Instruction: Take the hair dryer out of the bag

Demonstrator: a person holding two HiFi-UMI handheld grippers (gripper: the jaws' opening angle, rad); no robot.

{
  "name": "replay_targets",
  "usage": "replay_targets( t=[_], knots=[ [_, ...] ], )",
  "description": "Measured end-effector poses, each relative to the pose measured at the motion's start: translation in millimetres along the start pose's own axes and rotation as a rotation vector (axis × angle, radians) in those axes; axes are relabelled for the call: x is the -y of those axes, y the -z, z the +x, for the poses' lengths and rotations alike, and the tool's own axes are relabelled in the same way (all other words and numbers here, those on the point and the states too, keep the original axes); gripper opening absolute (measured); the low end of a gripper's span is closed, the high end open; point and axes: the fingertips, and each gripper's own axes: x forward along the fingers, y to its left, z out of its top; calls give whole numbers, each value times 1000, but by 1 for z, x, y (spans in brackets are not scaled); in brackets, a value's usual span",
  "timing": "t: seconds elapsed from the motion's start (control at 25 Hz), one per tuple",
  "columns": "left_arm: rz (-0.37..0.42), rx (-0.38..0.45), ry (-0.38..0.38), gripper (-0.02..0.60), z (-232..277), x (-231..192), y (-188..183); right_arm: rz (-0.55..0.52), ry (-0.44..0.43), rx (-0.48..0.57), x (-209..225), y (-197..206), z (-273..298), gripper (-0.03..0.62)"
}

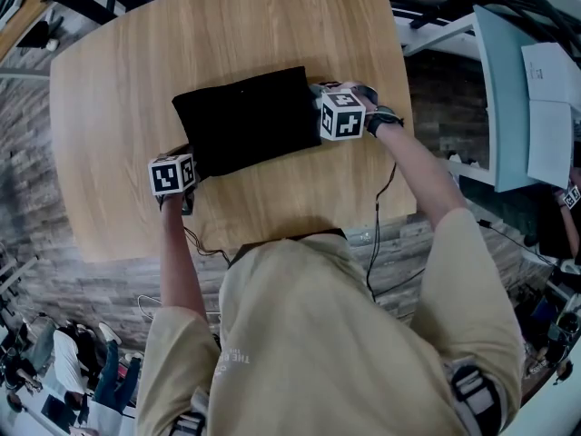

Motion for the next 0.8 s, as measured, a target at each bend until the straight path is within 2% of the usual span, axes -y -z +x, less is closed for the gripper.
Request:
replay_targets(
  t=[0.8],
  knots=[
    [-14,30,-31,21,-4,-12,-12,49,28,-45,-10,32,-18,83]
  ],
)
